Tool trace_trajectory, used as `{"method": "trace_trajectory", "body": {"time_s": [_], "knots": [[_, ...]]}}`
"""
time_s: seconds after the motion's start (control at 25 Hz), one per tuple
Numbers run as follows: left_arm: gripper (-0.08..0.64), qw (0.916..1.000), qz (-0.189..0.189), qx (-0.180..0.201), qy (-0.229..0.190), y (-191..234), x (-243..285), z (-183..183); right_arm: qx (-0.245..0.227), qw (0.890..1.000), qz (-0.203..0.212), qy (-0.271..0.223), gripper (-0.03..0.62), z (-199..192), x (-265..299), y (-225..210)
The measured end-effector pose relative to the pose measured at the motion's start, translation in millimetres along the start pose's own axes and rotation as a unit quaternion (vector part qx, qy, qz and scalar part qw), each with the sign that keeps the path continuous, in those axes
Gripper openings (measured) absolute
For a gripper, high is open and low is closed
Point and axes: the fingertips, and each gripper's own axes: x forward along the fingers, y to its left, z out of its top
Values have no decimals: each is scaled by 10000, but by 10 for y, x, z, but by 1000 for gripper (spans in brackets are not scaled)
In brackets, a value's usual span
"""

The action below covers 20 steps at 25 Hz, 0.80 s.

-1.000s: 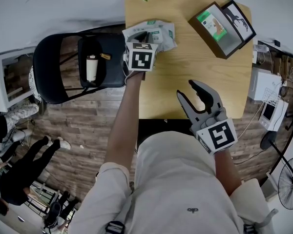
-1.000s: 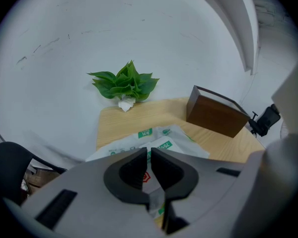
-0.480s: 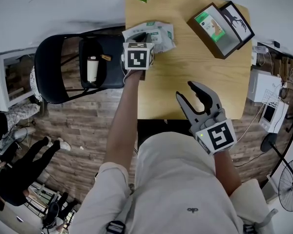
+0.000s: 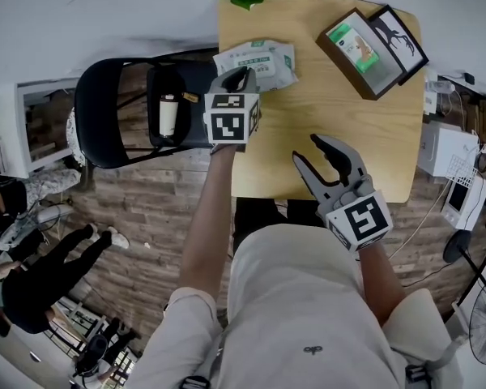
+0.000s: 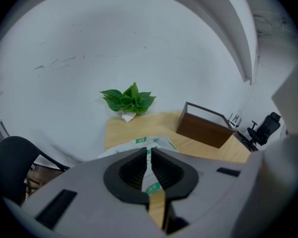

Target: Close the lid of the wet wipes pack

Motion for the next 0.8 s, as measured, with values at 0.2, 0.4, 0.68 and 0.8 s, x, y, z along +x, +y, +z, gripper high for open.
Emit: {"method": "trace_trajectory", "body": {"time_s": [0.2, 0.4, 0.68, 0.8], "knots": [[26, 9998, -82, -86, -160, -47, -307, 12, -44, 9999, -6, -122, 164, 67, 26, 72], [26, 9991, -262, -63, -322, -138, -605, 4, -69, 9997, -155, -150, 163, 127, -9, 205], [20, 9960, -601, 34, -657, -271, -1128, 18, -119, 9981, -501, -325, 155, 249, -105, 553], [17, 9937, -758, 91, -819, -337, -1376, 20, -187, 9969, -640, -413, 150, 294, -160, 737]]}}
